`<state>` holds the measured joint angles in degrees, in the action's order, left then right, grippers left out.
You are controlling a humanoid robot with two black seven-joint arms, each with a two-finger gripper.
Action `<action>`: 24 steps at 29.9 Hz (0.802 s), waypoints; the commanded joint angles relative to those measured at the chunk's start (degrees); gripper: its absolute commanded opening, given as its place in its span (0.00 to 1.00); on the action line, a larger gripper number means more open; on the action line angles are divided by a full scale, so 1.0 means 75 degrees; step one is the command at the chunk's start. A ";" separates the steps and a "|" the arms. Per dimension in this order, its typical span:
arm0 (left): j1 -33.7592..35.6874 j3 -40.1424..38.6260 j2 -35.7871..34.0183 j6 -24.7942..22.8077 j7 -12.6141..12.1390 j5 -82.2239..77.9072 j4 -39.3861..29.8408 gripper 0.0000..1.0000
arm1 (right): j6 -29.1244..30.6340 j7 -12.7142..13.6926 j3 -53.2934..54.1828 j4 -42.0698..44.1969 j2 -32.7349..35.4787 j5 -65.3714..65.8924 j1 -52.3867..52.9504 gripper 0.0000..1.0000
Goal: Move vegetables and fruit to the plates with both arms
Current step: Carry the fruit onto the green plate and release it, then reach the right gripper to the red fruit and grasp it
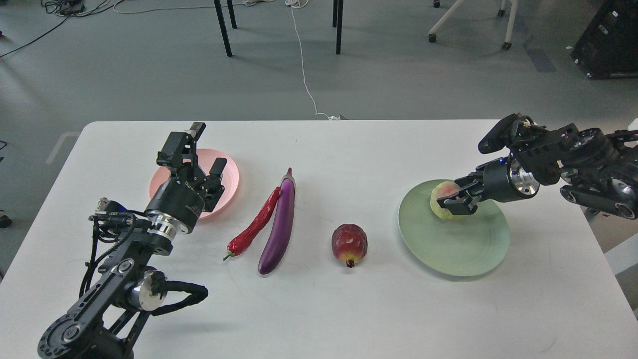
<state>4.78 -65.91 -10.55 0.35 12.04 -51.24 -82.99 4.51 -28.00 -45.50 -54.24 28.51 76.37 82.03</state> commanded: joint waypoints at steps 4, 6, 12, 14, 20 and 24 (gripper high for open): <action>-0.0005 -0.0001 0.0000 0.0000 0.0000 0.0000 -0.0009 0.98 | -0.0004 0.0000 0.0124 -0.0336 0.0019 -0.0035 0.0475 0.97; -0.0005 -0.0001 0.0000 0.0000 0.0000 0.0000 -0.0009 0.98 | -0.0004 0.0000 0.0148 -0.0711 0.0019 -0.0093 0.0792 0.97; -0.0017 -0.0001 0.0000 0.0000 0.0000 0.0000 -0.0009 0.98 | 0.0007 0.0000 0.0301 -0.2153 -0.0273 -0.0525 0.1473 0.97; -0.0017 -0.0001 0.0000 0.0000 0.0000 0.0000 -0.0009 0.98 | 0.0007 0.0000 0.0277 -0.2353 -0.0553 -0.0947 0.1485 0.97; -0.0017 -0.0013 -0.0012 0.0000 0.0000 -0.0012 -0.0009 0.98 | -0.0075 0.0000 0.0265 -0.2109 -0.1444 -0.1405 0.1333 0.97; -0.0017 -0.0013 -0.0012 0.0012 0.0000 -0.0012 -0.0009 0.98 | -0.0110 0.0000 0.0254 -0.1792 -0.1855 -0.1476 0.1029 0.97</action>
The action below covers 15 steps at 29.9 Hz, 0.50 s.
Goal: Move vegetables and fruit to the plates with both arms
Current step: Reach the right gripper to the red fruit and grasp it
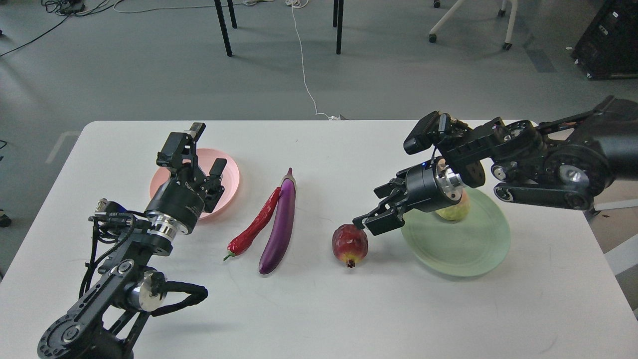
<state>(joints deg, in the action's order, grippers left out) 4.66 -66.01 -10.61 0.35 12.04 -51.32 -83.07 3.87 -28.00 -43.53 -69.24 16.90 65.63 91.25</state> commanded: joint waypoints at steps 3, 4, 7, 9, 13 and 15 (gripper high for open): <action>-0.0011 0.0000 0.0008 0.0012 0.0000 -0.0001 0.0001 0.98 | -0.0035 0.0000 -0.0044 0.0512 -0.0565 -0.0043 -0.0435 0.97; -0.0023 0.0000 -0.0003 0.0012 0.0000 -0.0001 0.0001 0.98 | -0.0035 0.0000 -0.0044 0.0641 -0.0670 -0.0043 -0.0540 0.97; -0.0035 -0.0012 -0.0004 0.0012 0.0000 -0.0001 0.0001 0.98 | -0.0035 0.0000 -0.0102 0.0981 -0.0987 -0.0032 -0.0810 0.96; -0.0046 -0.0023 -0.0004 0.0012 0.0000 -0.0001 0.0001 0.98 | -0.0070 0.0000 -0.0138 0.1181 -0.1186 -0.0043 -0.0939 0.96; -0.0046 -0.0035 -0.0015 0.0012 0.0000 -0.0001 0.0001 0.98 | -0.0141 0.0000 -0.0219 0.1287 -0.1351 -0.0032 -0.1045 0.91; -0.0046 -0.0035 -0.0015 0.0012 0.0000 -0.0001 0.0001 0.98 | -0.0129 0.0000 -0.0360 0.1287 -0.1351 -0.0032 -0.1045 0.82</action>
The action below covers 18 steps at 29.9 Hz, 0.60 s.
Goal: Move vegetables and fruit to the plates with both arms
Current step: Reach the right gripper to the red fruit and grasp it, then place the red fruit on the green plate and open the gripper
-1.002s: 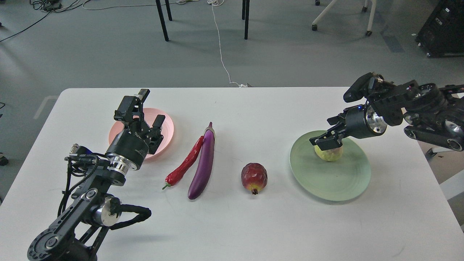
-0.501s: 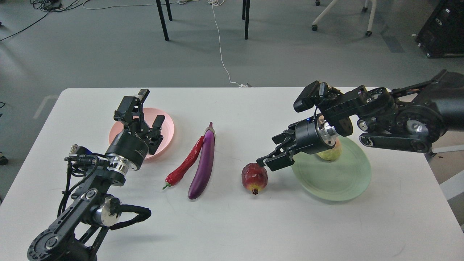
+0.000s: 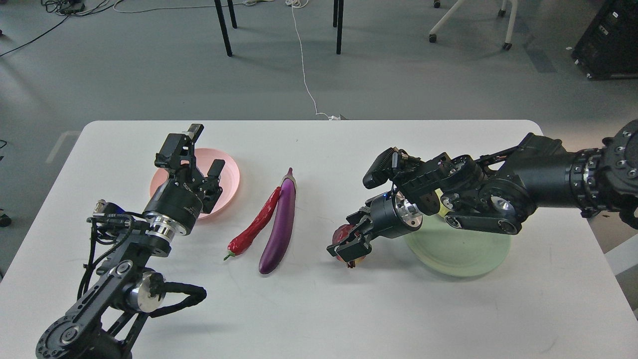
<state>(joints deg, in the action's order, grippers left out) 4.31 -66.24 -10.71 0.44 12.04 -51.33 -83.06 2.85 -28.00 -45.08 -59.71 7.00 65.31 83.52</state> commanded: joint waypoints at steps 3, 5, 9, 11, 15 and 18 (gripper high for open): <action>-0.0001 -0.0004 -0.0002 0.0000 0.0000 0.0001 0.0001 0.98 | 0.0006 0.0000 -0.0271 0.0016 -0.0007 0.0011 -0.0004 0.57; -0.0013 0.0008 -0.0002 0.0000 0.0000 0.0001 0.0001 0.98 | 0.0006 0.0000 -0.0271 0.0005 0.0005 0.0011 -0.0003 0.47; -0.0013 -0.0004 -0.0002 0.0000 0.0000 0.0001 0.0001 0.98 | -0.0006 0.0000 -0.0271 -0.0054 0.0074 -0.0001 0.0125 0.47; -0.0001 -0.0004 -0.0002 0.0000 0.0000 0.0001 0.0001 0.98 | -0.0006 0.0000 -0.0213 -0.0135 0.0273 -0.0001 0.0381 0.47; -0.0001 -0.0004 -0.0002 -0.0012 0.0000 0.0001 0.0001 0.98 | 0.0018 0.0000 -0.0212 -0.0813 0.0951 0.0034 0.1108 0.47; -0.0001 0.0008 0.0010 -0.0012 0.0000 0.0001 0.0001 0.98 | 0.0041 0.0000 -0.0294 -0.1400 0.1760 0.0396 0.1566 0.48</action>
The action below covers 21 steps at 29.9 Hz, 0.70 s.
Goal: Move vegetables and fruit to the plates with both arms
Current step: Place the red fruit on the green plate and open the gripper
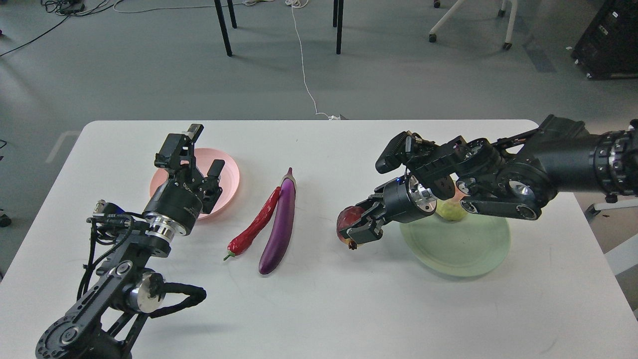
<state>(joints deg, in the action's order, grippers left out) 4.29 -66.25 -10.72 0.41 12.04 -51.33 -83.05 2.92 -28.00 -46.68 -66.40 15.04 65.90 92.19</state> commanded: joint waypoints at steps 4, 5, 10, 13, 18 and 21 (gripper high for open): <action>0.0013 0.0021 0.0012 -0.0008 0.0000 0.0001 0.0000 0.98 | 0.0114 0.0000 -0.0103 -0.0826 0.1917 0.1791 0.0494 0.48; 0.0002 0.0021 0.0012 -0.0008 0.0000 0.0001 0.0000 0.98 | 0.0115 0.0000 -0.0150 -0.0850 0.2210 0.1992 0.0470 0.48; 0.0002 0.0057 0.0047 -0.0008 0.0000 0.0001 -0.0012 0.98 | 0.0115 0.0000 -0.0584 -0.1213 0.2985 0.2146 0.0190 0.53; 0.0002 0.0080 0.0070 -0.0008 0.0000 0.0001 -0.0024 0.98 | 0.0115 0.0000 -0.0561 -0.1237 0.3185 0.2135 -0.0115 0.64; 0.0002 0.0092 0.0058 -0.0008 0.0000 0.0001 -0.0106 0.98 | 0.0033 0.0000 -0.0444 -0.1178 0.3233 0.2123 -0.0397 0.91; 0.0002 0.0092 0.0047 -0.0008 0.0000 0.0001 -0.0106 0.98 | 0.0033 0.0000 -0.0291 -0.1178 0.3268 0.2123 -0.0444 0.96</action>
<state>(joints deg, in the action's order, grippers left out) 4.31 -65.56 -10.28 0.35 12.04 -51.33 -83.80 3.24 -28.00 -49.84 -75.30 39.29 81.85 89.26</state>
